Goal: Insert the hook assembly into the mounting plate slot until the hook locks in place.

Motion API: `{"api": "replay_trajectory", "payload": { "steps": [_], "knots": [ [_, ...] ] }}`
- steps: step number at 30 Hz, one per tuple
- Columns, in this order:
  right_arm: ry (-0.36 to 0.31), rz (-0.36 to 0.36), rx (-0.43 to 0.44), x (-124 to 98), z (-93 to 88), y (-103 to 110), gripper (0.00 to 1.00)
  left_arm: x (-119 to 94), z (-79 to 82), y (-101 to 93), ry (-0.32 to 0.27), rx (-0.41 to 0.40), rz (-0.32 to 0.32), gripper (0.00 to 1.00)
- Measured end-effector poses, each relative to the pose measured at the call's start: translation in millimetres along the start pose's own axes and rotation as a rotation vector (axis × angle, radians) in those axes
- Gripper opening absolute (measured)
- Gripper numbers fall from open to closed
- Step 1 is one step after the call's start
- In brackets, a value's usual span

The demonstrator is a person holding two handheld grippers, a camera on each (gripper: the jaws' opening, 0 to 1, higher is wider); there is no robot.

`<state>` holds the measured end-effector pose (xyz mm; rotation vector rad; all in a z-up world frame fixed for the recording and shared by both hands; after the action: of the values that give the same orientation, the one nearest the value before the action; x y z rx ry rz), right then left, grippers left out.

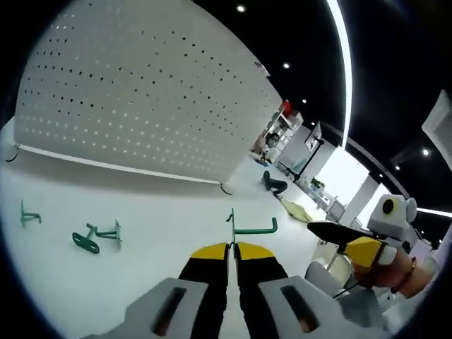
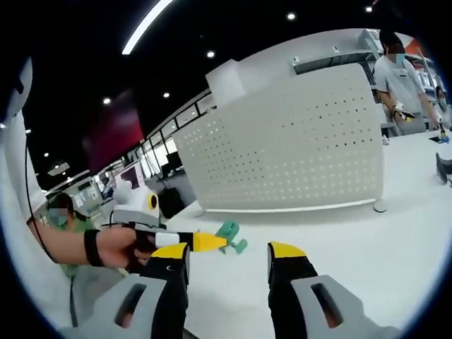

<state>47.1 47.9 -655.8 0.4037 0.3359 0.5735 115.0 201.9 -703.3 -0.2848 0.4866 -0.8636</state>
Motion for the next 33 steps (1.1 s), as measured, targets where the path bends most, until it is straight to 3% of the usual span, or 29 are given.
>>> {"api": "replay_trajectory", "payload": {
  "steps": [16,28,33],
  "knots": [
    [-0.025,0.06,0.023,5,4.3,19,0.25,-23,10.1,-37.8,-0.108,0.098,-0.086,0.04],
    [-0.035,0.095,0.081,6,4.1,29,0.14,-33,7.7,-50.4,-0.127,0.205,-0.081,0.04],
    [-0.026,0.106,0.11,8,2.7,34,0.09,-40,11.2,-57.2,-0.167,0.267,-0.073,0.04]
  ]
}}
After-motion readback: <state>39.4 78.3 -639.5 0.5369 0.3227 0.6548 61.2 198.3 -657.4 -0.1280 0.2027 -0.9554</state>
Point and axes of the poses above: the point that each gripper's makers call its tool centre point, and the gripper's own axes: x roughly forward along the fingers, y roughly to its left, z roughly out of its top, the point moved 7 cm from there along -x, roughly backward along the fingers, and after that the axes turned 9 degrees about x, right-handed, at the moved point
